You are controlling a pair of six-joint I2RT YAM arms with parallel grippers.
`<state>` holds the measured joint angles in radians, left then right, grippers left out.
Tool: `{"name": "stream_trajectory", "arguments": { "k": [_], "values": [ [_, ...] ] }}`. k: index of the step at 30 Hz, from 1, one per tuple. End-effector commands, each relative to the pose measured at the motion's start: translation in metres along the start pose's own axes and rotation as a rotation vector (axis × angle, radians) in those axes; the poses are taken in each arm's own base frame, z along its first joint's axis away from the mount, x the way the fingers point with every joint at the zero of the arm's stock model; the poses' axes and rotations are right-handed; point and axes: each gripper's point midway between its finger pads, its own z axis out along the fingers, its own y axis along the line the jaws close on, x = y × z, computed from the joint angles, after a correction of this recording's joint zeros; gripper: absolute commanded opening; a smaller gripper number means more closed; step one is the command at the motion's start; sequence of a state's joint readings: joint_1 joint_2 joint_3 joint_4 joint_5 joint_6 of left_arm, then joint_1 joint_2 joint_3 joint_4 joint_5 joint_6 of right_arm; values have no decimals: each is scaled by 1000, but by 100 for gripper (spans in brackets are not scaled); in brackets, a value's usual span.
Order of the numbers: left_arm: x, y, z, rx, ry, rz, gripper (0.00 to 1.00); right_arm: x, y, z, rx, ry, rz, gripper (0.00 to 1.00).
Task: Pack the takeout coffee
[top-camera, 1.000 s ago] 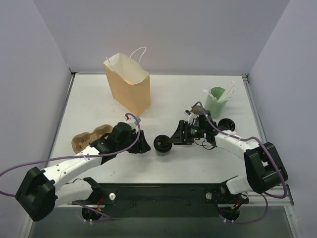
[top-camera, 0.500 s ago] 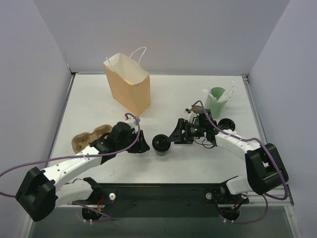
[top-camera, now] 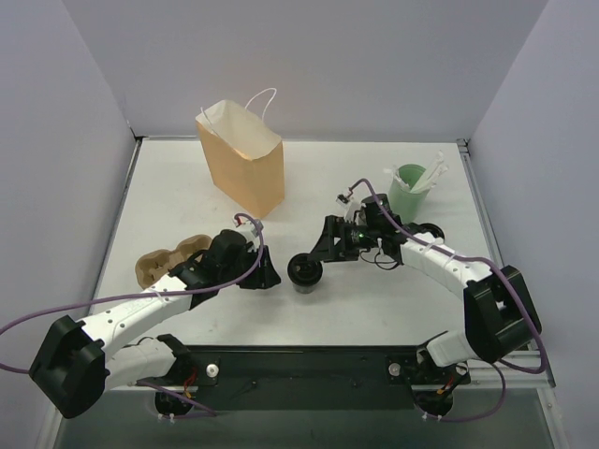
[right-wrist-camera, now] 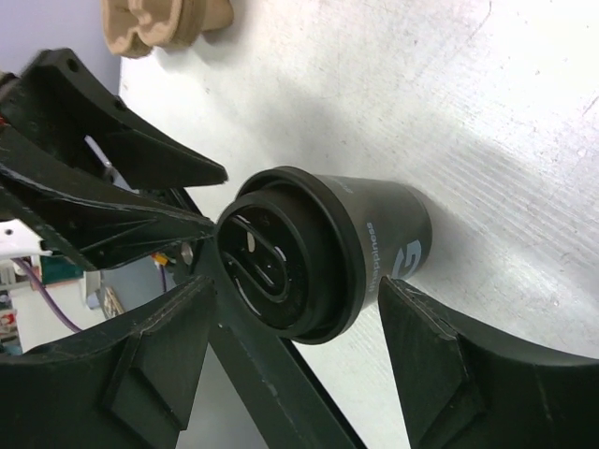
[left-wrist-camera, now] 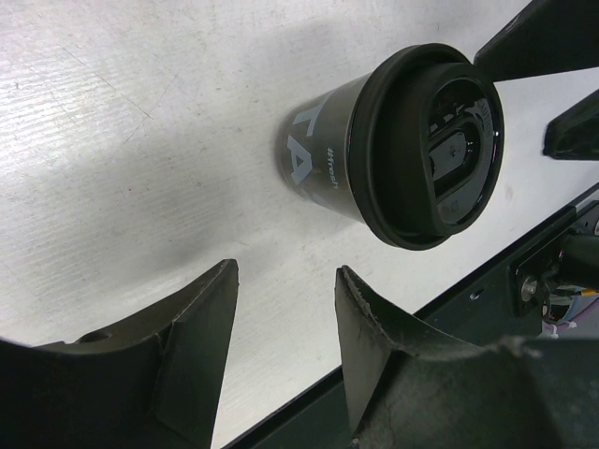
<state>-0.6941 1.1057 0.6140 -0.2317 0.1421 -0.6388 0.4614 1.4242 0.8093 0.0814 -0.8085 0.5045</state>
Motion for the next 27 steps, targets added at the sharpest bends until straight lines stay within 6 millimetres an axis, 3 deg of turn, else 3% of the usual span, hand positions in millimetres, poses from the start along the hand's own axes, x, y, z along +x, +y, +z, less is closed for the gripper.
{"name": "stream_trajectory", "arguments": {
  "k": [1, 8, 16, 27],
  "values": [
    [-19, -11, -9, 36, -59, 17, 56, 6, -6, 8, 43, 53, -43, 70],
    [-17, -16, -8, 75, -60, 7, 56, 15, -17, 23, 60, 92, -38, 65],
    [-23, -15, -2, 95, -82, -8, 56, 27, -30, 31, 69, 114, -14, 43],
    [-40, -26, 8, 183, -112, -25, 55, 39, -39, 38, 44, 141, 19, 38]
  ]
}}
